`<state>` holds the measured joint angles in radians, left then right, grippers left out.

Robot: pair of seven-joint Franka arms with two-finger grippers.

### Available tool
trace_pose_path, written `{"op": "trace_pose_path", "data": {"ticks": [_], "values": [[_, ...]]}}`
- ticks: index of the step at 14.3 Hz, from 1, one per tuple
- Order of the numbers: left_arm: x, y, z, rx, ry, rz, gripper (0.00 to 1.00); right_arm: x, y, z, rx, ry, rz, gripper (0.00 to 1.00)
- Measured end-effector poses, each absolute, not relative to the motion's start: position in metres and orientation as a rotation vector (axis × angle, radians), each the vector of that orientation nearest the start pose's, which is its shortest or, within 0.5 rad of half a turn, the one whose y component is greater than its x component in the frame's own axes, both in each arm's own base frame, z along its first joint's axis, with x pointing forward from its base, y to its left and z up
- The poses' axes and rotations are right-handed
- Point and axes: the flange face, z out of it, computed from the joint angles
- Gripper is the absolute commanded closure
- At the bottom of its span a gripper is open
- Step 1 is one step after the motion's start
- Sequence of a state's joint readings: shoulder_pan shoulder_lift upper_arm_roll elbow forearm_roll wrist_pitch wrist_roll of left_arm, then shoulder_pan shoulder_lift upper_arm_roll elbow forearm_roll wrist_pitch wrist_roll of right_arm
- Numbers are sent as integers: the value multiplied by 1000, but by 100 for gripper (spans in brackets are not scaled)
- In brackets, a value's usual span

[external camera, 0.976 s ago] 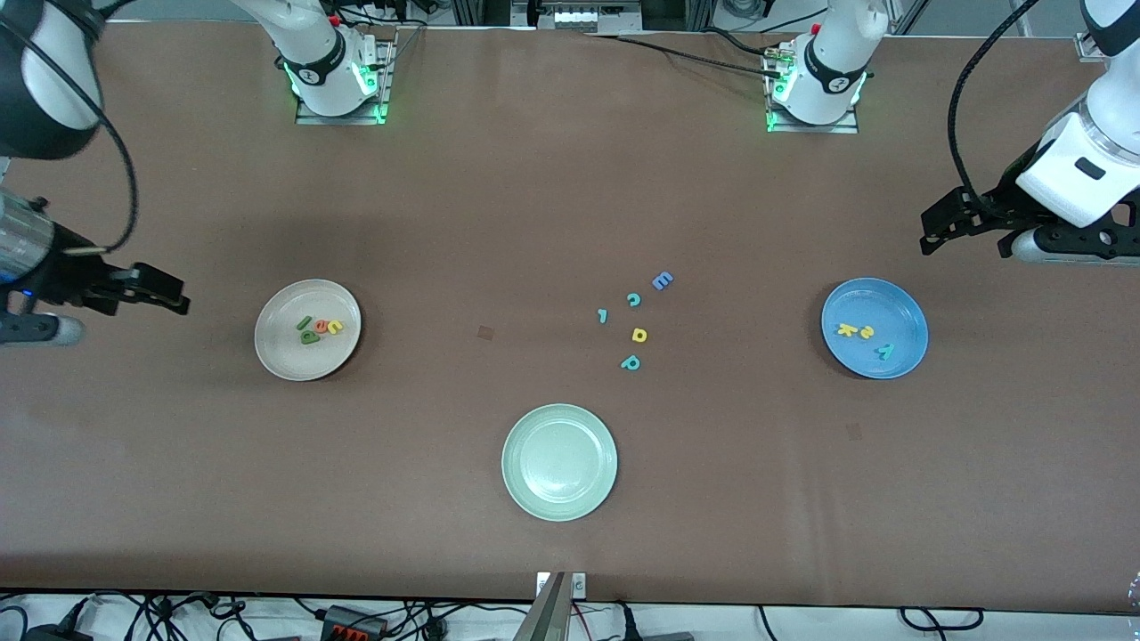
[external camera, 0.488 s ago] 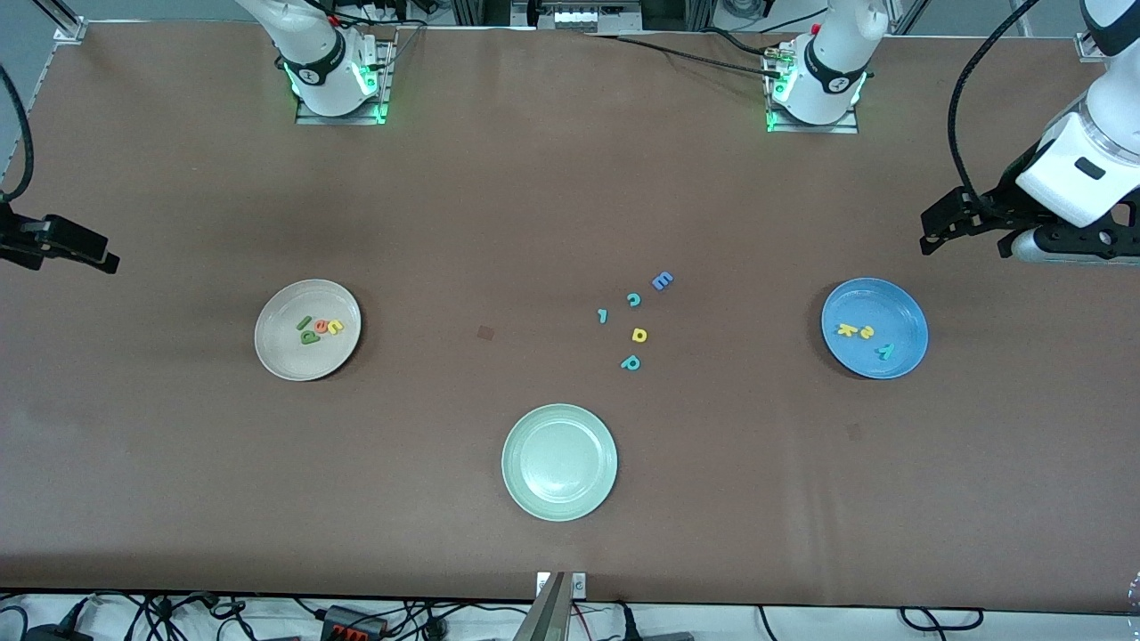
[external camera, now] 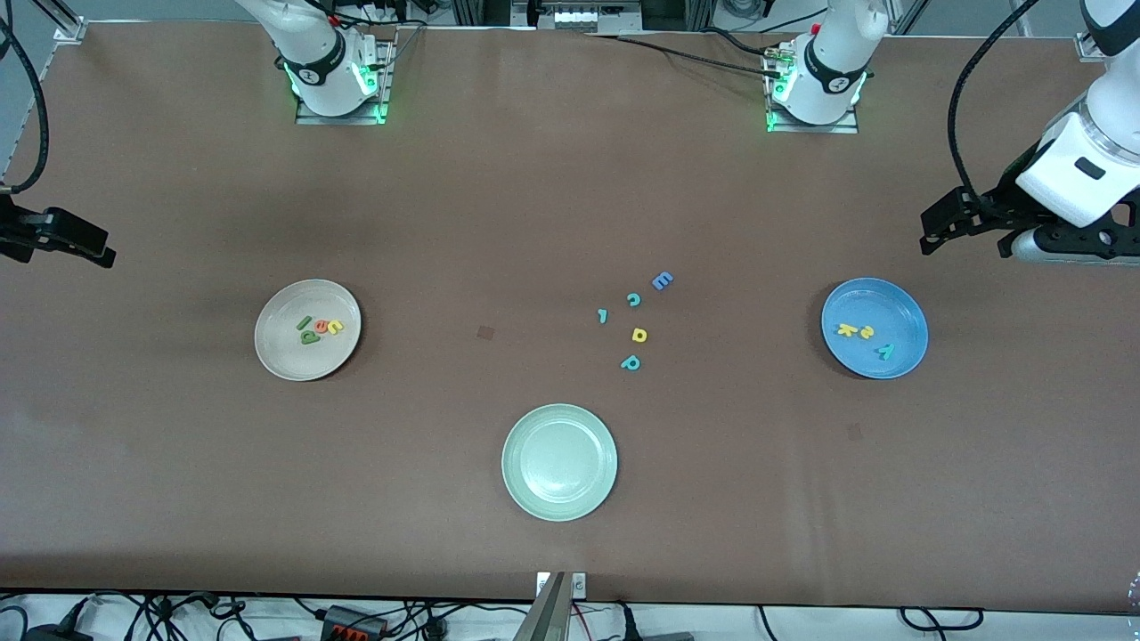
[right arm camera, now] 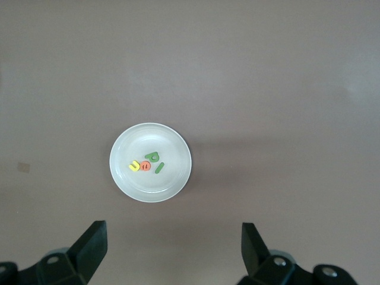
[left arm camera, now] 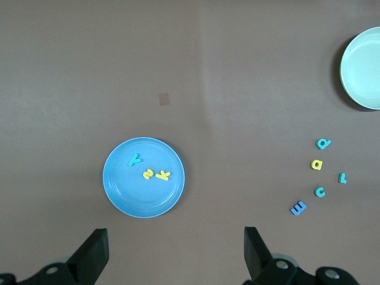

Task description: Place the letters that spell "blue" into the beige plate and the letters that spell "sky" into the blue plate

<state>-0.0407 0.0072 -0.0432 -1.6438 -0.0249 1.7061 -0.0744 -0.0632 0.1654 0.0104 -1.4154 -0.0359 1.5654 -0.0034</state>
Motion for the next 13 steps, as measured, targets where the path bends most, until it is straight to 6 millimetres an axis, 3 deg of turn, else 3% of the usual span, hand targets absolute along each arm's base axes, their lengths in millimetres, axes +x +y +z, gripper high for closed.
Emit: {"op": "trace_pose_path", "data": {"ticks": [5,13], "values": [[566,-50,598,-3170,11,-84,0,597,-47,592,-3145,114,62,0],[566,-50,598,-3170,11,-84,0,557,-40,597,-3151,99,27,0]]}}
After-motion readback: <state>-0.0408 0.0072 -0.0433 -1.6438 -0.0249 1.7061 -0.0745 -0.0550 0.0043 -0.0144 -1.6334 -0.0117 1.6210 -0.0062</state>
